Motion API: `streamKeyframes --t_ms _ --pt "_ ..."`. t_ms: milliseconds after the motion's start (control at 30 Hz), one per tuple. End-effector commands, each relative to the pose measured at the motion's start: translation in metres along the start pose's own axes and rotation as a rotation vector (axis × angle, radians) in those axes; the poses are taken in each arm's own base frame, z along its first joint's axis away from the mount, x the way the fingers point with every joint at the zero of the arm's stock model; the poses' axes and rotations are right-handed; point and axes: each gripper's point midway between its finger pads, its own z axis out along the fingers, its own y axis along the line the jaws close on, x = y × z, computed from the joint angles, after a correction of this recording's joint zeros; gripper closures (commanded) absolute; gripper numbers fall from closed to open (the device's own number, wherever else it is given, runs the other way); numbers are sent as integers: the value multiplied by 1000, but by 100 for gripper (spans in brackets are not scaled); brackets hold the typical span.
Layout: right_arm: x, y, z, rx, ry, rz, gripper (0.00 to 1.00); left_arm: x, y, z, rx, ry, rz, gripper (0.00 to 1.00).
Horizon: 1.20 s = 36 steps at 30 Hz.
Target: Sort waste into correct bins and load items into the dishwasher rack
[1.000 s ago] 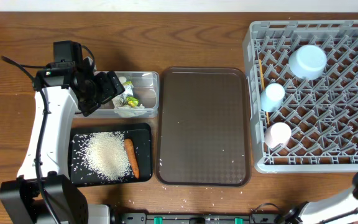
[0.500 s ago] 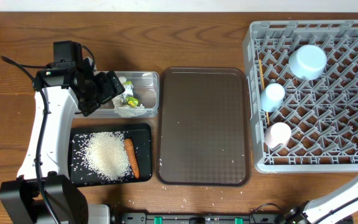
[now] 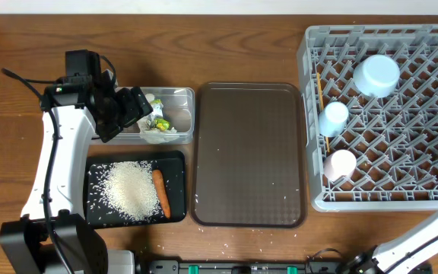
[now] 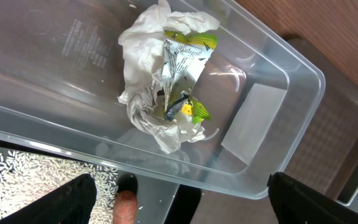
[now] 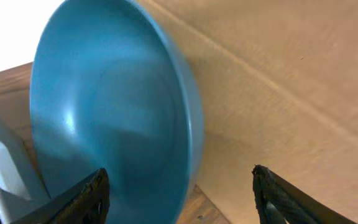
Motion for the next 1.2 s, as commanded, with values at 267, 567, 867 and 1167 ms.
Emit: streamKeyframes --t_ms 267,567,867,1167 --pt "27 0 18 18 19 100 67 -2 2 -2 -11 -8 13 9" --pt "28 -1 18 31 24 99 99 -2 2 -2 -11 -8 13 9" --pt "16 5 12 21 11 93 99 -2 2 -2 -11 -8 13 9" --pt "-47 19 -23 -10 -70 53 99 -2 2 -2 -11 -8 13 9"
